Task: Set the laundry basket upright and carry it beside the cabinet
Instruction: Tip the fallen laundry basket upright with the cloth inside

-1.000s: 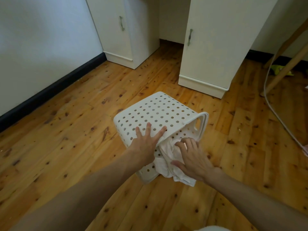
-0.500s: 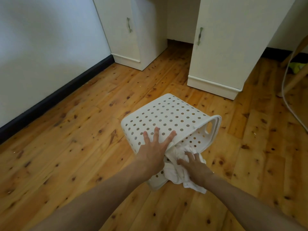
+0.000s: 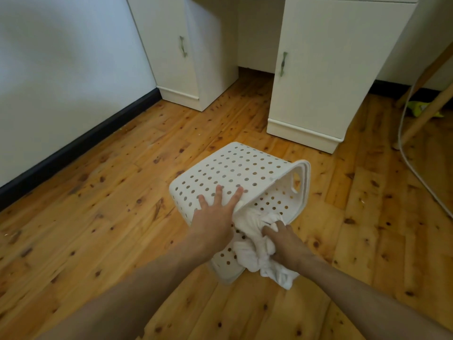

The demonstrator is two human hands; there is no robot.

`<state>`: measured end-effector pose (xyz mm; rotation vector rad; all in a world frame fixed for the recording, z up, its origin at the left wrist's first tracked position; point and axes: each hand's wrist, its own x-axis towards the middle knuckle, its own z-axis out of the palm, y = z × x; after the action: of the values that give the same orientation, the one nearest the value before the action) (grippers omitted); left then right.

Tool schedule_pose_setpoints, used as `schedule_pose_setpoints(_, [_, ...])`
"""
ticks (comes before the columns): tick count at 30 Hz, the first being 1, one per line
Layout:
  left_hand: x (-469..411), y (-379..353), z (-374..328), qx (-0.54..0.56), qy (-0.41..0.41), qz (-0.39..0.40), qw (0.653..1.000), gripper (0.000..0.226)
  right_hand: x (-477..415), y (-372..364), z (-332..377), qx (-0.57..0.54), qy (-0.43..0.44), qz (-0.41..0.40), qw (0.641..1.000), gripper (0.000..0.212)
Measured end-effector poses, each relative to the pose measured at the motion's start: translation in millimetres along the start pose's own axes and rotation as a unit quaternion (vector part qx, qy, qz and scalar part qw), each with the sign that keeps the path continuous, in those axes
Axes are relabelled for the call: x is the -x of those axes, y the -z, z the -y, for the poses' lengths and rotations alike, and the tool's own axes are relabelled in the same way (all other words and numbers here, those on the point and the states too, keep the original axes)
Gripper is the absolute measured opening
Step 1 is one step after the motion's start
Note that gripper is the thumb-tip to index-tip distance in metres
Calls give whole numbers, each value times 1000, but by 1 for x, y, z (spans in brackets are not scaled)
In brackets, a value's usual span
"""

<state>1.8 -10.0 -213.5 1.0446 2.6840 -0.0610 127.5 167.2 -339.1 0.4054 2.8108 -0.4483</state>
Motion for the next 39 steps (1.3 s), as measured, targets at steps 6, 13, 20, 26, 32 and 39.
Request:
schedule_pose_setpoints(6, [-10, 34, 24, 50, 20, -34, 998, 88, -7, 73, 26, -109, -23, -123, 986, 49])
schedule_pose_setpoints(13, [-17, 71, 58, 230, 21, -31, 972, 71, -24, 168, 74, -420, -65, -210, 881, 40])
schedule_pose_setpoints(20, [-5, 68, 95, 472, 116, 87, 870, 20, -41, 173, 119, -398, -51, -138, 906, 51])
schedule_pose_setpoints(26, [3, 44, 116, 526, 156, 142, 824, 39, -49, 124, 133, -243, -78, -27, 967, 62])
schedule_pose_setpoints(32, [0, 29, 129, 538, 163, 156, 812, 47, -51, 95, 127, -156, -113, 104, 976, 72])
schedule_pose_setpoints(39, [-15, 25, 139, 532, 156, 158, 817, 38, -61, 83, 134, -101, -112, 162, 975, 78])
